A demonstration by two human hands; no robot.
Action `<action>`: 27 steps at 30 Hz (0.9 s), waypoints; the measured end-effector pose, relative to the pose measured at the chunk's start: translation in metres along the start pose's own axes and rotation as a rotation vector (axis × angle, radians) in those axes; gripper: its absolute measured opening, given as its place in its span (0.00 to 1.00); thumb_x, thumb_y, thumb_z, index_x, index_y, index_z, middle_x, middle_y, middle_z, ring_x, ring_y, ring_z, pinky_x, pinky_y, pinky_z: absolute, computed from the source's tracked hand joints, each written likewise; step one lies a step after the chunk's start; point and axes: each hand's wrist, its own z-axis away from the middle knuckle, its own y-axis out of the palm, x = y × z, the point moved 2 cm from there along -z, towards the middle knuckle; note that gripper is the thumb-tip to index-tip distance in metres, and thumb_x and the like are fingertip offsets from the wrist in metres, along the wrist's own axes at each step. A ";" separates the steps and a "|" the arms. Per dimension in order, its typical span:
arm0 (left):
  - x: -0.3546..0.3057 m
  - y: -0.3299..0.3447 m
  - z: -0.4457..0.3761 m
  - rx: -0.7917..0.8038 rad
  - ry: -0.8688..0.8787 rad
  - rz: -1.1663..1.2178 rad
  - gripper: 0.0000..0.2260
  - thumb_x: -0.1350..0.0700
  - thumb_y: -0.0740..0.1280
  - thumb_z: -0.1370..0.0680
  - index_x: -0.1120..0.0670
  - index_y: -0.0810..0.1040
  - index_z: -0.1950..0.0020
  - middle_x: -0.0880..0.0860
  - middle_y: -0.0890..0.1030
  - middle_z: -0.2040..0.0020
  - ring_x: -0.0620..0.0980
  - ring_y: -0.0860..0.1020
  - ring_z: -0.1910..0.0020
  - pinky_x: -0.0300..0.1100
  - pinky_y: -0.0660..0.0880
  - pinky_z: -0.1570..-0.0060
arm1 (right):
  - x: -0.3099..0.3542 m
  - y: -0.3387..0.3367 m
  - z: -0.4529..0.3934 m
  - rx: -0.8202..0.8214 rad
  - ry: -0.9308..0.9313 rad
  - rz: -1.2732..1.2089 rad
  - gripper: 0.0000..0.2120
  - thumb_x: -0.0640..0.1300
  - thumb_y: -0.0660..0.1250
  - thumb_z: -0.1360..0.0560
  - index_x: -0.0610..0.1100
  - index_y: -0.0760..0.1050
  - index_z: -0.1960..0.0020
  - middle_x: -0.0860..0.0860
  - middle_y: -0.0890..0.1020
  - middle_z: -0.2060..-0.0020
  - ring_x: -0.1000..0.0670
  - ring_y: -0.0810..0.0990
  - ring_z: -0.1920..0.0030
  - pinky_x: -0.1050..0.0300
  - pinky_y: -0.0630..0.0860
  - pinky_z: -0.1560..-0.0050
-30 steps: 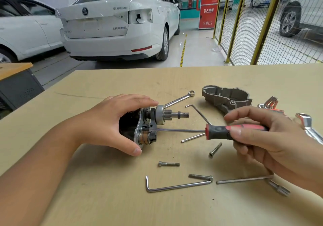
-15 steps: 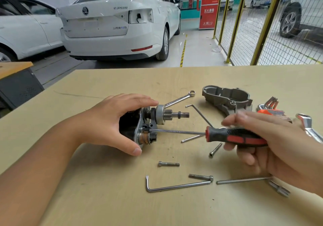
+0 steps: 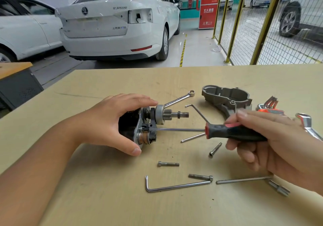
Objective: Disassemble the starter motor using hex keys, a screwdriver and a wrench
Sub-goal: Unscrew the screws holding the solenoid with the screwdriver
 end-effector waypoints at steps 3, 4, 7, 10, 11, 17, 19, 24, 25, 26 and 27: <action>0.000 0.000 0.000 0.000 -0.005 0.001 0.47 0.32 0.78 0.42 0.32 0.68 0.24 0.24 0.64 0.26 0.30 0.61 0.24 0.28 0.57 0.30 | 0.001 -0.002 -0.001 -0.007 -0.036 -0.002 0.24 0.56 0.80 0.38 0.39 0.82 0.51 0.33 0.79 0.64 0.46 0.71 0.77 0.56 0.71 0.75; 0.000 0.000 0.000 0.000 -0.005 0.004 0.47 0.32 0.78 0.42 0.32 0.68 0.24 0.25 0.64 0.26 0.30 0.61 0.24 0.29 0.58 0.30 | 0.002 -0.003 -0.001 0.018 -0.066 -0.007 0.28 0.54 0.84 0.42 0.39 0.82 0.50 0.34 0.79 0.64 0.46 0.71 0.76 0.55 0.71 0.74; 0.000 0.001 0.000 -0.001 -0.005 0.011 0.47 0.33 0.79 0.42 0.30 0.67 0.24 0.24 0.64 0.26 0.29 0.61 0.24 0.27 0.57 0.30 | -0.001 -0.003 0.000 0.044 -0.119 -0.013 0.34 0.47 0.89 0.51 0.40 0.82 0.48 0.41 0.76 0.64 0.47 0.71 0.71 0.53 0.74 0.69; 0.000 0.001 0.000 -0.006 -0.003 0.015 0.47 0.33 0.79 0.42 0.28 0.66 0.25 0.25 0.65 0.26 0.30 0.61 0.24 0.30 0.58 0.29 | -0.004 -0.003 -0.002 0.037 -0.112 -0.045 0.34 0.45 0.89 0.52 0.40 0.82 0.48 0.42 0.74 0.65 0.47 0.71 0.70 0.52 0.73 0.68; 0.000 0.001 0.000 -0.006 -0.002 0.015 0.47 0.34 0.79 0.42 0.29 0.67 0.25 0.25 0.65 0.26 0.31 0.62 0.24 0.32 0.58 0.29 | -0.003 -0.001 -0.002 0.029 -0.106 -0.064 0.32 0.46 0.89 0.50 0.41 0.83 0.49 0.42 0.74 0.65 0.47 0.71 0.71 0.51 0.73 0.69; -0.001 0.001 0.000 -0.001 -0.005 0.015 0.47 0.33 0.78 0.43 0.27 0.64 0.25 0.25 0.64 0.25 0.30 0.61 0.24 0.34 0.59 0.28 | -0.002 -0.001 -0.005 -0.045 -0.098 -0.174 0.11 0.44 0.78 0.35 0.40 0.83 0.55 0.41 0.77 0.68 0.45 0.72 0.74 0.52 0.73 0.72; -0.001 0.001 0.000 0.000 -0.005 0.013 0.48 0.33 0.78 0.43 0.26 0.63 0.25 0.24 0.64 0.26 0.29 0.61 0.24 0.30 0.58 0.30 | -0.002 -0.003 -0.005 -0.025 -0.101 -0.155 0.17 0.45 0.82 0.40 0.41 0.83 0.54 0.40 0.78 0.66 0.45 0.73 0.73 0.51 0.74 0.70; 0.000 0.000 0.000 -0.001 -0.008 0.015 0.47 0.33 0.79 0.43 0.27 0.65 0.25 0.25 0.64 0.25 0.29 0.61 0.24 0.32 0.59 0.29 | -0.004 -0.004 -0.007 -0.016 -0.035 -0.180 0.30 0.50 0.86 0.52 0.40 0.83 0.54 0.36 0.80 0.64 0.44 0.74 0.73 0.50 0.75 0.70; 0.000 0.000 0.000 -0.002 -0.008 0.016 0.47 0.33 0.79 0.43 0.27 0.65 0.25 0.25 0.64 0.25 0.30 0.61 0.24 0.33 0.59 0.29 | -0.005 -0.002 -0.005 -0.003 -0.012 -0.166 0.29 0.51 0.85 0.49 0.39 0.83 0.53 0.34 0.80 0.63 0.43 0.75 0.73 0.50 0.75 0.70; 0.000 0.000 0.000 -0.001 -0.009 0.015 0.47 0.33 0.79 0.43 0.27 0.66 0.25 0.25 0.64 0.25 0.30 0.61 0.24 0.34 0.59 0.28 | -0.005 0.001 -0.003 0.009 0.006 -0.146 0.27 0.53 0.83 0.44 0.39 0.83 0.52 0.31 0.80 0.62 0.43 0.75 0.74 0.50 0.75 0.72; 0.000 0.000 0.000 0.000 -0.011 0.015 0.47 0.33 0.79 0.43 0.27 0.66 0.25 0.25 0.64 0.25 0.30 0.61 0.23 0.36 0.59 0.27 | -0.005 0.002 -0.001 0.009 0.017 -0.127 0.25 0.55 0.81 0.40 0.39 0.83 0.51 0.30 0.80 0.62 0.42 0.75 0.75 0.52 0.75 0.73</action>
